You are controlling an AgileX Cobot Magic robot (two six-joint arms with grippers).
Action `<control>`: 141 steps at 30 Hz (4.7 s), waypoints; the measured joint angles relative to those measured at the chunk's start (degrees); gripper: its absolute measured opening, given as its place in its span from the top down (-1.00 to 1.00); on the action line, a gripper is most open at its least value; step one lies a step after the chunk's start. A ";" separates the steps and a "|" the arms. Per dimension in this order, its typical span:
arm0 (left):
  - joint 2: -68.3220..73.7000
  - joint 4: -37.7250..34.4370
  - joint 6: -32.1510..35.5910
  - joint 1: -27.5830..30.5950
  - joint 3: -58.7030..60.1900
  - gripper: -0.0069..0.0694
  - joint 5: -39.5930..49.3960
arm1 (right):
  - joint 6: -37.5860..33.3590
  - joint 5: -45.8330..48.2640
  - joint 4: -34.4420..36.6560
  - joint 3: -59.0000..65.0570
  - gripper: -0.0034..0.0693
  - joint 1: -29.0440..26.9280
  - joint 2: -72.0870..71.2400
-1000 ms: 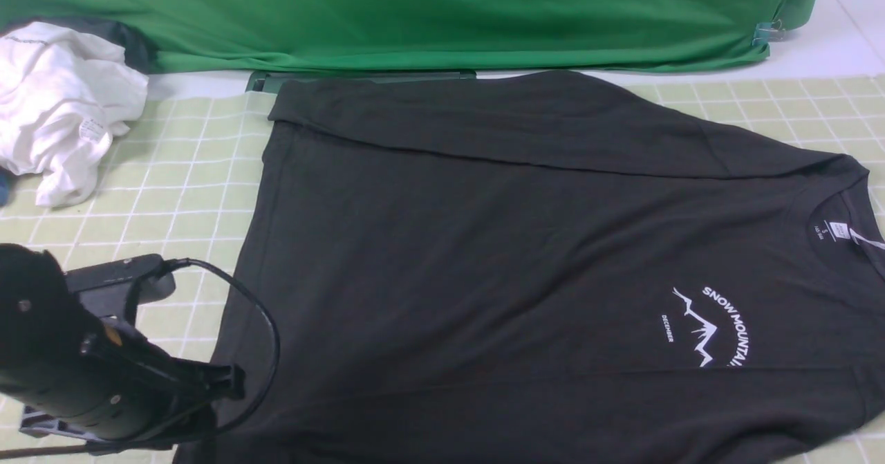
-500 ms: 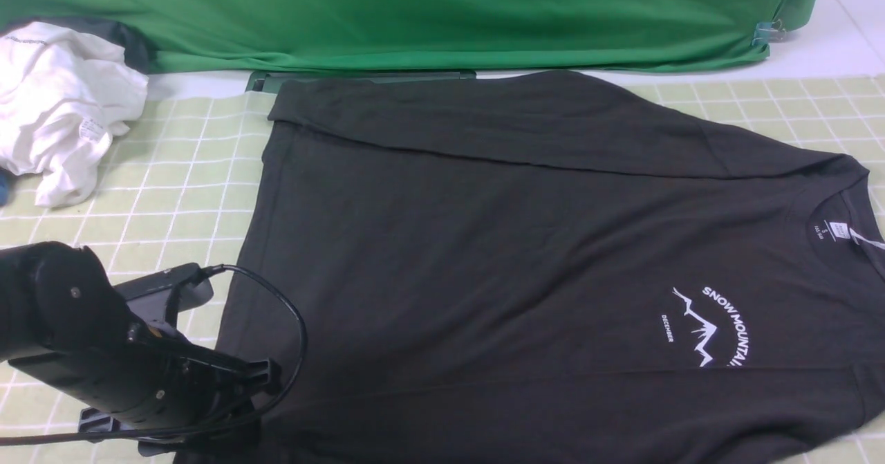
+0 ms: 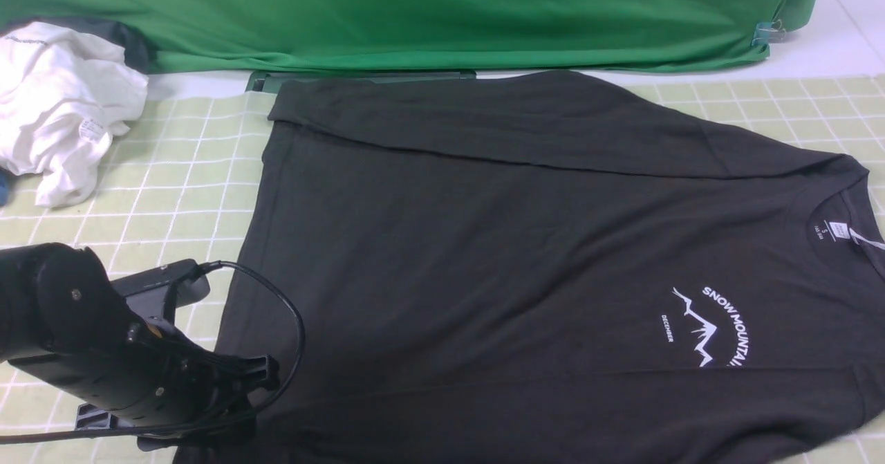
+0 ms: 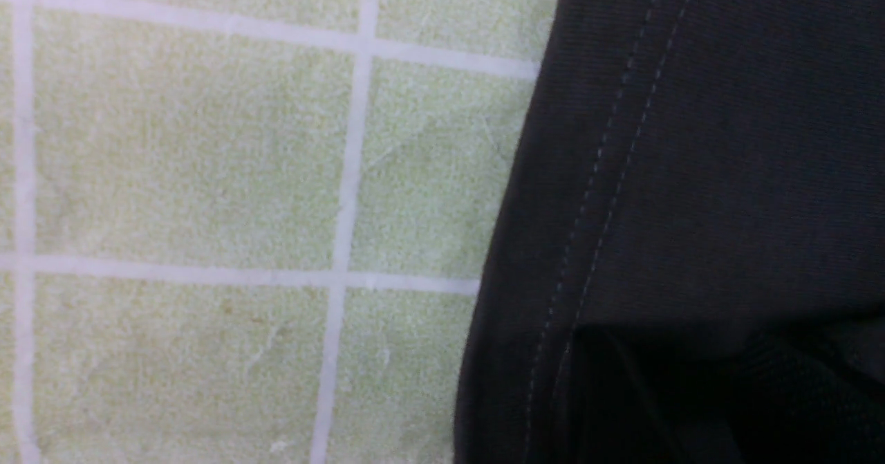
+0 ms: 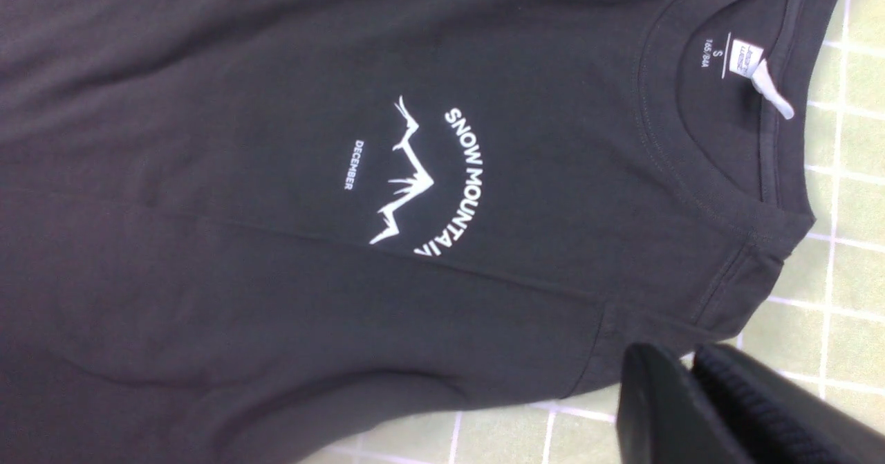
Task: Fold a long-sleeved shirt over a green coffee tablecloth.
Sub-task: 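Grasp the left edge of the dark T-shirt lying flat on the table, then fold the left side of the black T-shirt inward over its body, then grab the top left corner of the dark shirt with the left gripper, then fold the left side of the dark shirt inward over its body with the left gripper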
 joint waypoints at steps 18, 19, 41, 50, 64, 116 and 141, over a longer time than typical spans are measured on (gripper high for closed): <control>0.00 -0.92 3.53 -0.04 0.00 0.75 -0.03 | -0.05 -0.07 0.00 0.00 0.59 0.00 0.01; -0.11 -0.92 3.52 -0.04 -0.08 0.75 -0.03 | -0.05 -0.07 0.00 0.00 0.58 0.00 0.01; 2.19 7.07 -3.16 -0.04 -39.15 0.75 15.48 | -0.25 -0.46 0.00 0.00 0.50 0.00 0.01; 18.27 14.41 -3.28 -0.04 -49.29 0.75 12.41 | -0.25 -0.46 0.00 0.00 0.46 0.00 0.06; 35.75 20.52 -9.90 0.01 -58.32 0.64 10.85 | -0.01 -1.64 0.00 0.11 0.41 0.00 0.06; 54.32 -18.58 -9.21 10.95 -76.29 -0.11 -2.40 | 0.59 -9.01 0.48 0.53 0.25 0.00 0.22; 37.02 -33.73 8.52 12.58 -76.24 0.77 13.86 | 0.00 -7.32 0.48 0.53 0.25 0.00 0.22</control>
